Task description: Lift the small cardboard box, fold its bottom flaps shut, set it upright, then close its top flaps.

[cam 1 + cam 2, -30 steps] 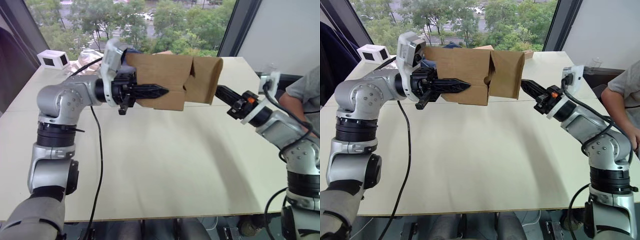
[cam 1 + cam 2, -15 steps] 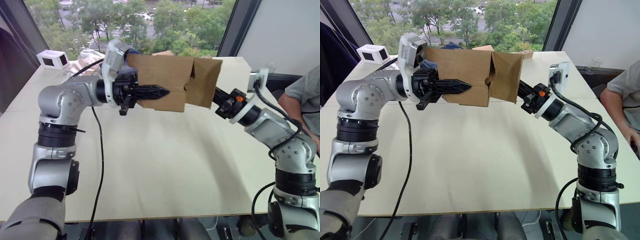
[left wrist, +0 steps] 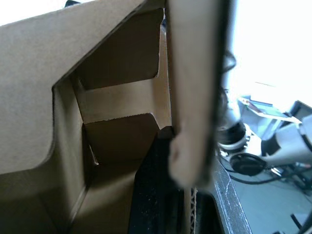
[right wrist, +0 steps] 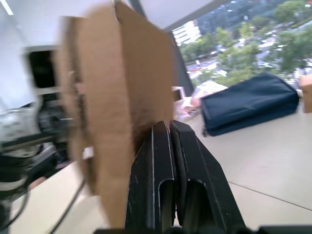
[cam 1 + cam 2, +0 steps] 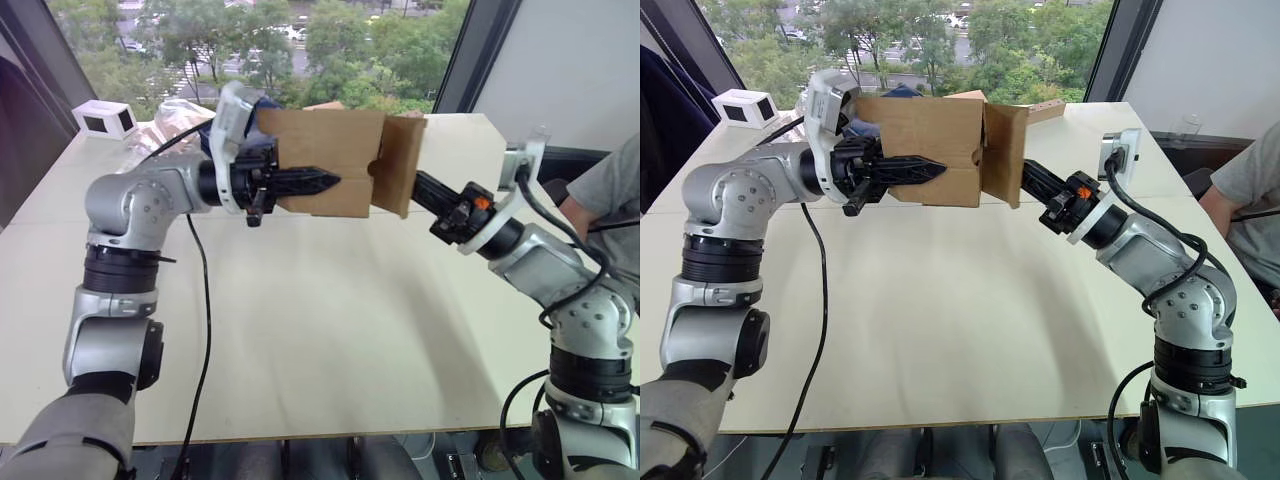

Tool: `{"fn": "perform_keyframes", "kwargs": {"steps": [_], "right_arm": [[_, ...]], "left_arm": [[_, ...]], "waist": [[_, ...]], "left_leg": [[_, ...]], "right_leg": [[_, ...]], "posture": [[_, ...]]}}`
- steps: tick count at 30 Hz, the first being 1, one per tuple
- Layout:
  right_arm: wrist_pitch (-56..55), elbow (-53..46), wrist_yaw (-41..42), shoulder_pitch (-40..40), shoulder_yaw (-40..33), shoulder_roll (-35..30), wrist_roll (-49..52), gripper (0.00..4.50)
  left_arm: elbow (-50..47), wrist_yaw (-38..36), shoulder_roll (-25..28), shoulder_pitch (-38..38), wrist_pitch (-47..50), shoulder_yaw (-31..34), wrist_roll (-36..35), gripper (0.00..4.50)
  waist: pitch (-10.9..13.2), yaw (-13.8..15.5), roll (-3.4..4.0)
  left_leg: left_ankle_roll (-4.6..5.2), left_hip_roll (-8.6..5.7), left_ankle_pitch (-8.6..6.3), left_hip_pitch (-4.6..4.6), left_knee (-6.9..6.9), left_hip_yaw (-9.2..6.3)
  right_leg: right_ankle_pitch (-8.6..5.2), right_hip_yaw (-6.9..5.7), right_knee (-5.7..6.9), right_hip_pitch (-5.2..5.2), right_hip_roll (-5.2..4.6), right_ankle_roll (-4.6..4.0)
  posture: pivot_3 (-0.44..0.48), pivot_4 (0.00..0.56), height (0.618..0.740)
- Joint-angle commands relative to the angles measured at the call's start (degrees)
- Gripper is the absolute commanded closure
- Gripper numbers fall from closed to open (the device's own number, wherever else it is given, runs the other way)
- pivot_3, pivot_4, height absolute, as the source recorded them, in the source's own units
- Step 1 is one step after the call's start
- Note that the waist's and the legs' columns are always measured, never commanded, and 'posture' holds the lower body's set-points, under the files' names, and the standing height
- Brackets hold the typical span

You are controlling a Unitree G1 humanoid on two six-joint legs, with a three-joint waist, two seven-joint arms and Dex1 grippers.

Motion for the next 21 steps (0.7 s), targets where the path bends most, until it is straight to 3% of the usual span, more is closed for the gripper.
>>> {"fn": "perform_keyframes", "kwargs": {"steps": [1,12,15,18,21], "right_arm": [[-0.1,-4.2,-1.1,0.5,-1.1,0.7,3.4,4.44],[-2.1,-3.7,-4.4,1.2,-2.5,4.5,10.1,4.44],[-2.8,-2.5,-4.9,2.1,-3.6,5.8,12.5,3.72],[-3.5,-1.7,-5.2,2.6,-4.2,6.6,14.3,2.49],[-4.6,-0.7,-5.8,2.9,-4.8,7.8,15.9,2.49]], "left_arm": [[-0.5,-0.2,0.2,-1.6,-0.8,1.2,-0.4,4.5],[1.1,-0.3,0.1,-2.6,0.3,2.4,-1.6,4.5],[1.4,-0.4,0.2,-2.7,0.9,3.0,-2.4,4.5],[1.0,-0.7,0.5,-2.3,1.5,3.1,-3.0,4.5],[0.6,-0.7,0.6,-2.1,2.4,3.4,-3.6,4.5]], "waist": [[0.0,0.0,0.0],[0.0,0.0,0.0],[0.0,0.0,0.0],[0.0,0.0,0.0],[0.0,-0.1,0.0]], "left_leg": [[0.0,0.0,0.0,0.0,0.0,0.0],[0.0,0.0,0.0,0.0,0.0,0.0],[0.0,0.0,0.0,0.0,0.0,0.0],[0.0,0.0,0.0,0.0,0.0,0.0],[0.0,0.01,0.0,0.0,0.0,0.0]], "right_leg": [[0.0,0.0,0.0,0.0,0.0,0.0],[0.0,0.0,0.0,0.0,0.0,0.0],[0.0,0.0,0.0,0.01,0.0,0.0],[0.0,0.0,0.0,0.01,0.0,0.0],[0.0,0.0,0.0,0.0,0.0,0.0]], "posture": [[0.0,0.15,0.74],[0.0,0.15,0.74],[0.0,0.15,0.74],[0.0,0.15,0.74],[0.0,0.15,0.74]]}}
